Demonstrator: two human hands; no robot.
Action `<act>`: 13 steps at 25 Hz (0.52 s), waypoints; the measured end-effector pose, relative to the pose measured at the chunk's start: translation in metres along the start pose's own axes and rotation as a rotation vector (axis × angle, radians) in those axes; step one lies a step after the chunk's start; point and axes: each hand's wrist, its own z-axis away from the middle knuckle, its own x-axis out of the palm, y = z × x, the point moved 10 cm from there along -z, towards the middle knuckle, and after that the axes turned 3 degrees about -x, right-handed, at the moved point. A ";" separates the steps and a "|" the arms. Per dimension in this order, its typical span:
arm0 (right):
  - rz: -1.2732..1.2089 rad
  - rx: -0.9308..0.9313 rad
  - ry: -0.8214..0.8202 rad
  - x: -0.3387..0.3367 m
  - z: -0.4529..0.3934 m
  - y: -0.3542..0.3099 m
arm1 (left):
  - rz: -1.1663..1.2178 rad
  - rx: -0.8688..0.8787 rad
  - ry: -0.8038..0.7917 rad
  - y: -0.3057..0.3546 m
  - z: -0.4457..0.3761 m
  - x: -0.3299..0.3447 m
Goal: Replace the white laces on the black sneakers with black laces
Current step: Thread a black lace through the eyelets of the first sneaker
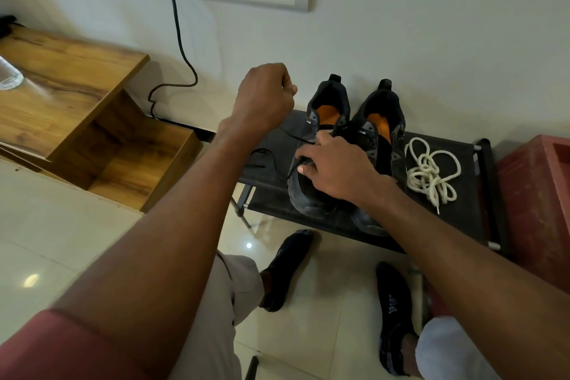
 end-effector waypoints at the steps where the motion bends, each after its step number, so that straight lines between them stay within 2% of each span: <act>1: -0.019 0.018 0.045 -0.006 0.000 0.000 | -0.036 -0.010 -0.046 -0.004 0.001 0.007; 3: -0.055 0.085 0.153 -0.019 0.000 0.007 | -0.081 -0.043 -0.133 -0.011 0.002 0.020; 5: -0.155 0.178 0.195 -0.023 0.003 0.020 | -0.118 -0.086 -0.196 -0.018 0.004 0.027; 6: -0.295 0.236 0.208 -0.023 0.005 0.027 | -0.156 -0.107 -0.218 -0.020 0.005 0.030; 8: -0.767 0.388 0.231 -0.025 0.012 0.043 | -0.173 -0.116 -0.240 -0.016 0.007 0.032; 10: -1.260 0.469 0.274 -0.041 0.018 0.051 | 0.036 -0.080 -0.240 0.001 0.007 0.029; 12: -1.576 0.419 0.347 -0.072 0.025 0.057 | 0.454 -0.064 -0.295 0.026 0.011 0.026; 13: -1.685 0.368 0.410 -0.089 0.028 0.063 | 0.640 -0.058 -0.378 0.043 0.017 0.029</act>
